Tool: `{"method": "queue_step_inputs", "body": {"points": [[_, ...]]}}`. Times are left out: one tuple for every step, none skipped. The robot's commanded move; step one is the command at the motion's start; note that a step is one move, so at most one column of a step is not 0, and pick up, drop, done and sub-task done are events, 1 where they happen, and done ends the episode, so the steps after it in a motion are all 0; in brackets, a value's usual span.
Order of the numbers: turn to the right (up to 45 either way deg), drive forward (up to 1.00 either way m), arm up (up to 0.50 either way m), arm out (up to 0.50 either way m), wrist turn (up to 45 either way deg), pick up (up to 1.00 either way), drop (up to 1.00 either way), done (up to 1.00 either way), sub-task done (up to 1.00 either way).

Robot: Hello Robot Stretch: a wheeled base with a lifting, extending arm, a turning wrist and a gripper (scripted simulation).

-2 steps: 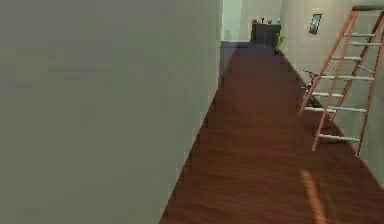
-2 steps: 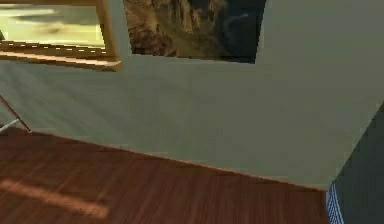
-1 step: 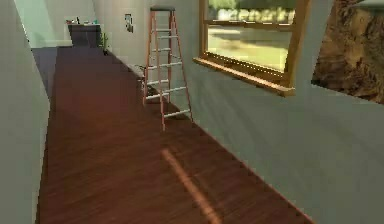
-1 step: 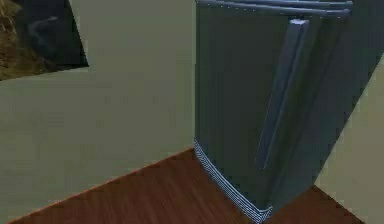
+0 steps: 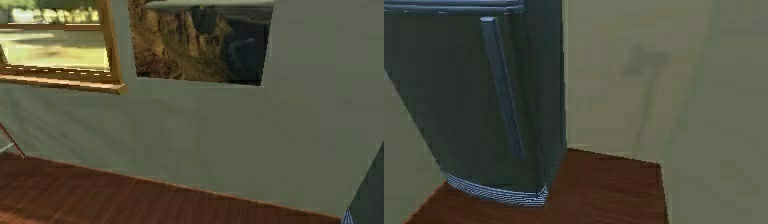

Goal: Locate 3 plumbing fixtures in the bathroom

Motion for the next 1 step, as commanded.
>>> {"method": "queue_step_inputs", "body": {"points": [[12.0, 0.0, 0.0, 0.0, 0.0, 0.0, 0.0, 0.0, 0.0]]}}
